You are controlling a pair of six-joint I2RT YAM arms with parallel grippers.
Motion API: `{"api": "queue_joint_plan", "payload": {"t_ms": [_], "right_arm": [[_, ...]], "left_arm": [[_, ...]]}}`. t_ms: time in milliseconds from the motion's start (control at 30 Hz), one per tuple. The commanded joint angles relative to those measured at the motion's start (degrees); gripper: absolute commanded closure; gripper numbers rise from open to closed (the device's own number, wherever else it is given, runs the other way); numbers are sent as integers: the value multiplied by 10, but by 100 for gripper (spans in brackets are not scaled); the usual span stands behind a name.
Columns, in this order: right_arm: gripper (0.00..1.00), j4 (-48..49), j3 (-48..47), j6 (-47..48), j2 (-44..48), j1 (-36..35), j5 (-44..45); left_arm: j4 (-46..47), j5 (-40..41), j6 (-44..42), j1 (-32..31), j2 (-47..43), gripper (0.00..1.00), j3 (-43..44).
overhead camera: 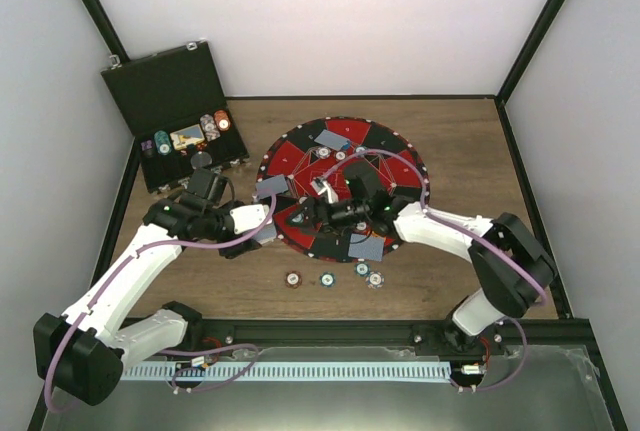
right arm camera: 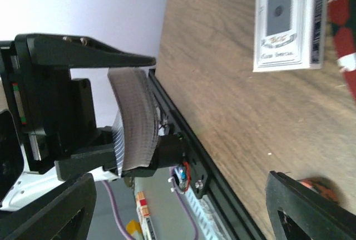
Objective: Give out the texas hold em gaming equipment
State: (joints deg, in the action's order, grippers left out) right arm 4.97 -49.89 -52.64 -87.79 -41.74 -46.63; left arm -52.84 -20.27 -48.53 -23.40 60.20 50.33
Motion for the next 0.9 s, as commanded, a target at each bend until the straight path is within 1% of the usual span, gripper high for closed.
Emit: {"api": "queue_joint_plan", "payload": {"t_ms": [0,400,633,767,867], "right_arm": [[15,75,-22,-36,-21,-27,-39],[19,119,-82,-60,-105,-69,-56],[22,135,-125,-72,-170,-80,-69],[26,134,-145,-69,-195,-82,-77],[28,115,-155,-53,-208,-81,-81]], "left_arm": [[2,-16,-4,2,-1,84,7],[4,-19,-5,1,-6,84,2],[2,-20,-6,1,-12,84,2],[-1,-18,-8,1,-15,84,5],[-3,-17,-9,1,-14,84,6]]}}
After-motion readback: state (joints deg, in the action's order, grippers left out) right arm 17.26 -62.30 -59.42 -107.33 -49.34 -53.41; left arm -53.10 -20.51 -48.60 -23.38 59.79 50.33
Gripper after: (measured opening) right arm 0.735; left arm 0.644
